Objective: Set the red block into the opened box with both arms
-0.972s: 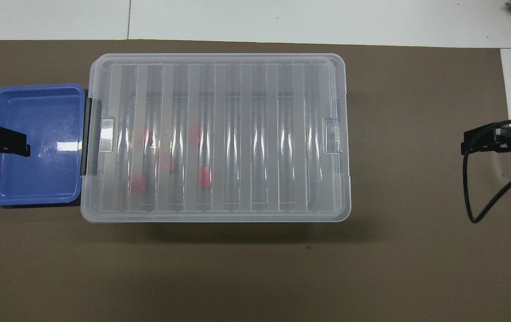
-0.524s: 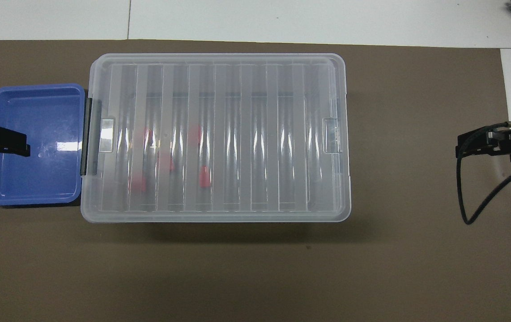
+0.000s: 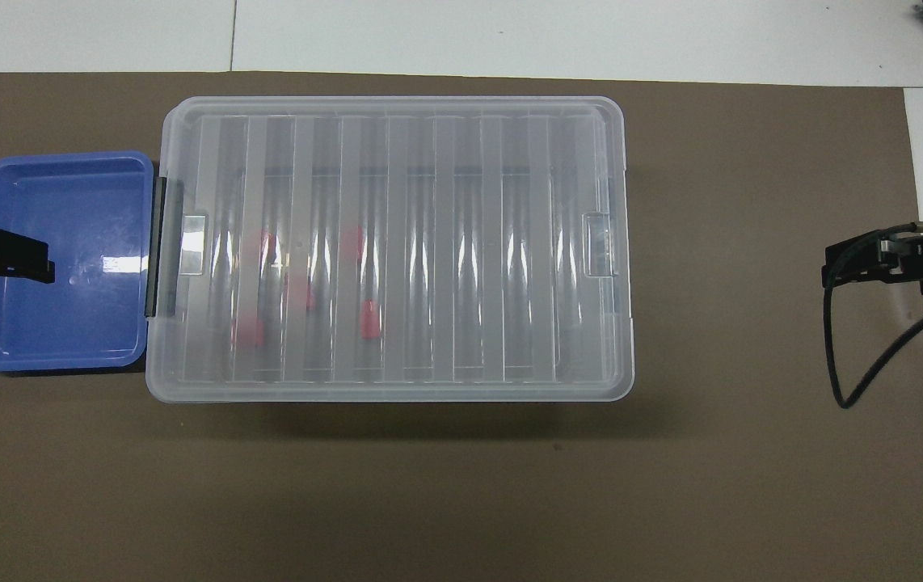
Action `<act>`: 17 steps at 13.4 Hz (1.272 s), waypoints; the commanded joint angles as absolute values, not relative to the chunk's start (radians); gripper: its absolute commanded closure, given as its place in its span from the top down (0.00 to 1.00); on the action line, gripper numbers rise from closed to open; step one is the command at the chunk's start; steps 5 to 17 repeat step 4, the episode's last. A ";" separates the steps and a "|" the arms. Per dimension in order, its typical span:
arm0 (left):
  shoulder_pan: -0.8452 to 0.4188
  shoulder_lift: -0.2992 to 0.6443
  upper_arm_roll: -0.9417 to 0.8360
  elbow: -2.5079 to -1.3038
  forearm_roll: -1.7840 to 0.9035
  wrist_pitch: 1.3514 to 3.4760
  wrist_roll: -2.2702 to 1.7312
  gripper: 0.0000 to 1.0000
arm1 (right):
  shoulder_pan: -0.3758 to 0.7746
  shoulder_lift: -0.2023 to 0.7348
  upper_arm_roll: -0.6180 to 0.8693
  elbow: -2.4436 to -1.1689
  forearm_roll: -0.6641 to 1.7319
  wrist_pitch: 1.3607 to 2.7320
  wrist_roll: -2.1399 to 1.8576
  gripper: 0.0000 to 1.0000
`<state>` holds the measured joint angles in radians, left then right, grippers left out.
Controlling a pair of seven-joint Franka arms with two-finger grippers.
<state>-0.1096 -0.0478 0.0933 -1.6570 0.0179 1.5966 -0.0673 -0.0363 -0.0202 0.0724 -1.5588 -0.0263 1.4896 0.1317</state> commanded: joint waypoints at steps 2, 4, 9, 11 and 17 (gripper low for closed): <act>-0.100 -0.072 0.091 -1.686 0.003 1.611 -0.063 1.00 | -0.038 -0.051 0.078 -1.601 -0.038 1.505 0.158 1.00; -0.100 -0.072 0.091 -1.686 0.003 1.611 -0.063 1.00 | -0.038 -0.054 0.078 -1.606 -0.038 1.505 0.158 1.00; -0.100 -0.072 0.091 -1.686 0.003 1.611 -0.063 1.00 | -0.038 -0.054 0.078 -1.606 -0.038 1.505 0.158 1.00; -0.100 -0.072 0.091 -1.686 0.003 1.611 -0.063 1.00 | -0.038 -0.054 0.078 -1.606 -0.038 1.505 0.158 1.00; -0.100 -0.072 0.091 -1.686 0.003 1.611 -0.063 1.00 | -0.038 -0.054 0.078 -1.606 -0.038 1.505 0.158 1.00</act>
